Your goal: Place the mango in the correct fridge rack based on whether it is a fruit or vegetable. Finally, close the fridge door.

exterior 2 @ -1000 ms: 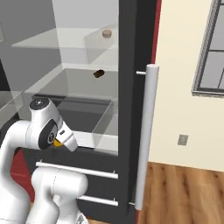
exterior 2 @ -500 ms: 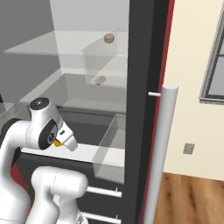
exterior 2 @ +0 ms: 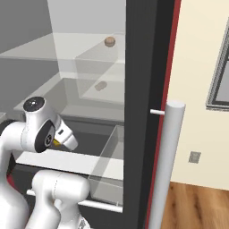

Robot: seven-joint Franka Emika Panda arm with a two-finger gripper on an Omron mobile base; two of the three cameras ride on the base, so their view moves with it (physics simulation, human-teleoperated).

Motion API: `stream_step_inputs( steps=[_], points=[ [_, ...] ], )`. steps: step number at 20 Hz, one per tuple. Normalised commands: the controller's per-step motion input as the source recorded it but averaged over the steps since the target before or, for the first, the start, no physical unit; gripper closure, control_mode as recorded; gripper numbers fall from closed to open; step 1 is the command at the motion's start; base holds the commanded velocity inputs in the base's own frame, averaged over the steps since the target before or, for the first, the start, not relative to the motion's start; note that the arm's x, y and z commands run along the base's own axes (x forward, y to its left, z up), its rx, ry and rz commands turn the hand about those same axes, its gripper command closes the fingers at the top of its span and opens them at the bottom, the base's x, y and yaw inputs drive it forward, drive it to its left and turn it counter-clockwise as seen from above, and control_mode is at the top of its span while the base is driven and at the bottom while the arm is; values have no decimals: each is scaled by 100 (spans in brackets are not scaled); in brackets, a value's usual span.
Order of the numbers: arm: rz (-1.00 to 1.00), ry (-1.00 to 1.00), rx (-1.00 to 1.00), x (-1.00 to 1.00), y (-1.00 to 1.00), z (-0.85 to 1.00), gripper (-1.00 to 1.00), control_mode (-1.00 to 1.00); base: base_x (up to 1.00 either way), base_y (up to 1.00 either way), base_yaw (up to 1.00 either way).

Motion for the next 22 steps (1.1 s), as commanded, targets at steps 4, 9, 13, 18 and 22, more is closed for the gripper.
stream_step_inputs(
  steps=[4,9,13,18,22],
  points=[
    [2,-40,-5,3,0,100,100,-100,0,0,0],
    [1,-37,-10,1,4,100,100,-100,0,0,0],
    [5,-40,-13,0,8,100,100,-100,0,0,0],
    [12,-27,-3,-4,0,100,100,-100,0,0,0],
    [9,-8,-1,0,0,100,100,-100,0,0,0]
  ],
)
